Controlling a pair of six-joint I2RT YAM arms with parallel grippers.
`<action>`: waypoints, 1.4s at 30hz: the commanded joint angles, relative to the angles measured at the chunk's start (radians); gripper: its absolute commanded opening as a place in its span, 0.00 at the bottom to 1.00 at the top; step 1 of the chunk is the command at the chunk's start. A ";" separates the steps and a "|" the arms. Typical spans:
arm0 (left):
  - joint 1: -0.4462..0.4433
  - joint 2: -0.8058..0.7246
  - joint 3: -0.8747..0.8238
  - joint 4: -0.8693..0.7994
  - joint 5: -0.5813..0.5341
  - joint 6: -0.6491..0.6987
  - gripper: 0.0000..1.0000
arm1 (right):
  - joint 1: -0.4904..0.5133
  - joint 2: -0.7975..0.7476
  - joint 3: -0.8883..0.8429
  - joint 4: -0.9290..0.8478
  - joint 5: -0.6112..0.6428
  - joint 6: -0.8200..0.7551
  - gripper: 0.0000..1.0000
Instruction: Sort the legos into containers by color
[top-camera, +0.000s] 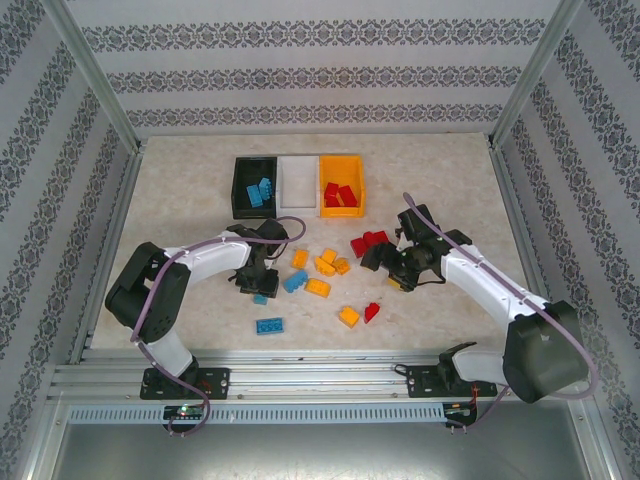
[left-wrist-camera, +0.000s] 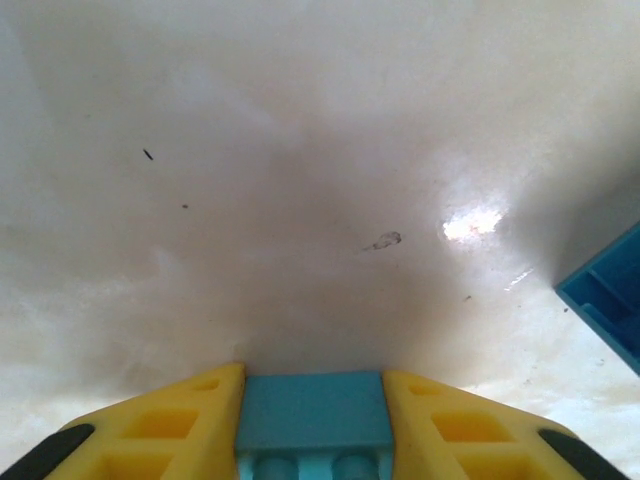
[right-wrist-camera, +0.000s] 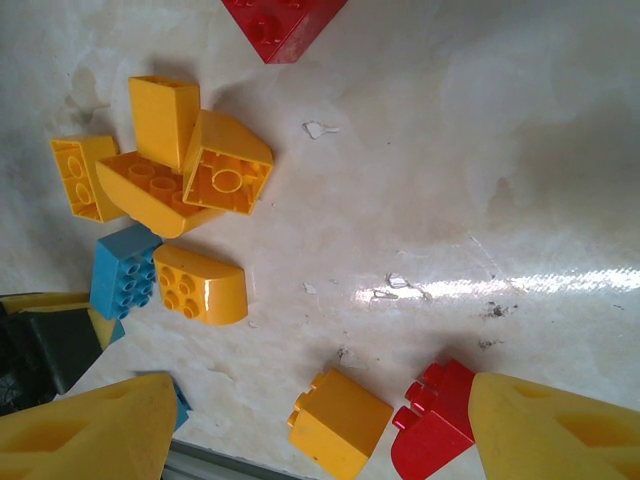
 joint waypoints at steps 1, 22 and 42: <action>-0.020 -0.020 0.000 -0.032 0.005 -0.038 0.35 | -0.007 0.019 0.011 0.014 -0.014 -0.019 0.77; 0.250 0.178 0.676 -0.272 -0.081 0.124 0.35 | -0.007 -0.022 0.003 -0.009 0.001 0.017 0.77; 0.368 0.566 1.202 -0.330 -0.112 0.149 0.56 | 0.008 -0.223 -0.057 -0.145 0.076 0.092 0.78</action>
